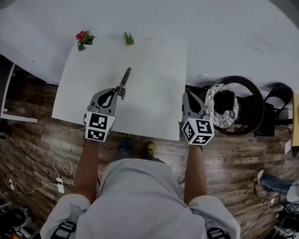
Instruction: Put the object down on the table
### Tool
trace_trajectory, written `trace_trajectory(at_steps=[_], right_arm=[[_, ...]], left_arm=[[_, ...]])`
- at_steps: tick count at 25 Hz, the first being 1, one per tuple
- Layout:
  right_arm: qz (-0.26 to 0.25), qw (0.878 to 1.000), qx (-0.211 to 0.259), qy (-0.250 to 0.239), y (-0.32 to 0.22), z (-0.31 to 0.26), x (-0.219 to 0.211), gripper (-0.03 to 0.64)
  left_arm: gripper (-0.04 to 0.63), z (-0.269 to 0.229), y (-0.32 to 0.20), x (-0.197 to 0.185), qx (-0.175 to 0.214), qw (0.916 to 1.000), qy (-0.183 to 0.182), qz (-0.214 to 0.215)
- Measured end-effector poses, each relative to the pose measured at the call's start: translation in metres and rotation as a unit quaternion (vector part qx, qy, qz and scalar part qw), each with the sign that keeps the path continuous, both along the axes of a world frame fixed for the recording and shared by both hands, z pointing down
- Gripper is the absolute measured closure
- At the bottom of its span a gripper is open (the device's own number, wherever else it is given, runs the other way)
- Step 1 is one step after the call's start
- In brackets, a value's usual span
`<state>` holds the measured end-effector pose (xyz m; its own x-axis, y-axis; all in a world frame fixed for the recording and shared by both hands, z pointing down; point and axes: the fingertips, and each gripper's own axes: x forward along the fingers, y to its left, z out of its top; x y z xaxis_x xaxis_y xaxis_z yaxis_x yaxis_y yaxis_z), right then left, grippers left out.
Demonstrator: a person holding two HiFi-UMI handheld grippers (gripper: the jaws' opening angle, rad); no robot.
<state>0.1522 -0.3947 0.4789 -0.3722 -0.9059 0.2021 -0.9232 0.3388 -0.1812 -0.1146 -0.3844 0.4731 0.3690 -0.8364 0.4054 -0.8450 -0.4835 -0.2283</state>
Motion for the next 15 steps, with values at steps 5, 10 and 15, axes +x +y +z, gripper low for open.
trace_trajectory(at_steps=[5,10,15], right_arm=[[0.004,1.0,-0.01,0.0,-0.006,0.008,-0.005,0.609],[0.006,1.0,-0.017,-0.001,-0.011,0.014,-0.012,0.609],[0.004,1.0,-0.02,-0.003,-0.017,0.015,-0.021,0.609]], left_arm=[[0.572,0.011,-0.017,-0.002,0.005,0.9959,-0.086,0.027],[0.572,0.029,-0.028,0.0,0.009,0.9806,-0.182,0.072],[0.572,0.057,-0.036,0.004,0.0,0.9559,-0.268,0.121]])
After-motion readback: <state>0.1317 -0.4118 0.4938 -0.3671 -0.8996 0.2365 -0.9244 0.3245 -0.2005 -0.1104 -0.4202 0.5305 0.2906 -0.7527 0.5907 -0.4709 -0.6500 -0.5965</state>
